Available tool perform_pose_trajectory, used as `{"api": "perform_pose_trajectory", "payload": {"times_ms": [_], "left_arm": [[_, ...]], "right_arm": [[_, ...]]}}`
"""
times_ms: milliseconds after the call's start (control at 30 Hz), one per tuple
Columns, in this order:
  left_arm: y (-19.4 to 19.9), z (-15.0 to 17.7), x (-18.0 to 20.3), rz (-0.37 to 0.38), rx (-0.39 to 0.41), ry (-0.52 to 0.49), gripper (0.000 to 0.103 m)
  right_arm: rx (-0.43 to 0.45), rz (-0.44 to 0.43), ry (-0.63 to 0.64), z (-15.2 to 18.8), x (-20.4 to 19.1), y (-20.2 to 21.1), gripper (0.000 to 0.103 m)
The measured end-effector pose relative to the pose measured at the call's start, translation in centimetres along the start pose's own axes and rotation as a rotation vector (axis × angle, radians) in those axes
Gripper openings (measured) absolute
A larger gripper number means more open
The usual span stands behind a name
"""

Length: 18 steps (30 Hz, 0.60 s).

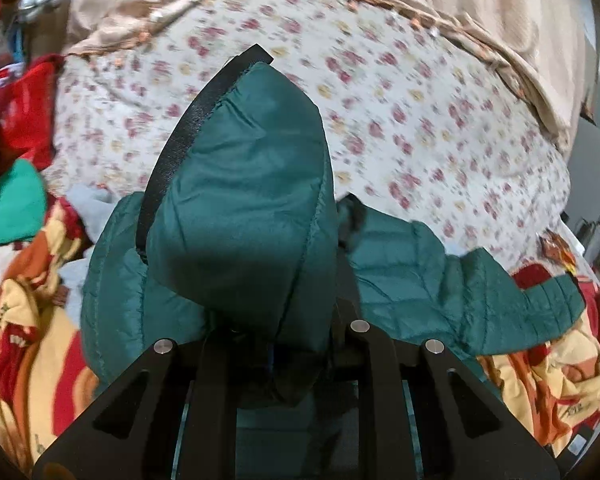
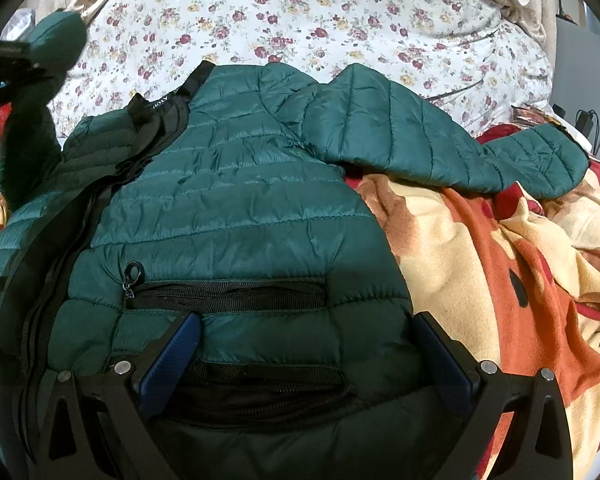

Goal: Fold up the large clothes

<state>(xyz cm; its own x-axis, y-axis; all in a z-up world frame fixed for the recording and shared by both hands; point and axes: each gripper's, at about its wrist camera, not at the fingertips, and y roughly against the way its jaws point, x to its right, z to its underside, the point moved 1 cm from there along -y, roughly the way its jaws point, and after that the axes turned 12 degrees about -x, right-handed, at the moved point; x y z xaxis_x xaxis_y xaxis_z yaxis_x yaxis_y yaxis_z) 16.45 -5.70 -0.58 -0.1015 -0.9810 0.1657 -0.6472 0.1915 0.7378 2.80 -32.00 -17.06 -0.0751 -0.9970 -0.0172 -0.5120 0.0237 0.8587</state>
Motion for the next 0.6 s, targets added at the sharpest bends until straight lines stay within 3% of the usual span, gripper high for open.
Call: {"api": "perform_pose_trajectory", "payload": {"times_ms": [333,600], "left_arm": [[-4.5,0.3,5.6,0.070,-0.084,-0.121,0.015],[-9.1,1.6,7.4,0.044,-0.184,-0.175,0.015]], "right_arm": [[0.007,0.003,0.002,0.0,0.0,0.0,0.103],[0.011,0.003,0.002,0.0,0.0,-0.1,0.103]]}}
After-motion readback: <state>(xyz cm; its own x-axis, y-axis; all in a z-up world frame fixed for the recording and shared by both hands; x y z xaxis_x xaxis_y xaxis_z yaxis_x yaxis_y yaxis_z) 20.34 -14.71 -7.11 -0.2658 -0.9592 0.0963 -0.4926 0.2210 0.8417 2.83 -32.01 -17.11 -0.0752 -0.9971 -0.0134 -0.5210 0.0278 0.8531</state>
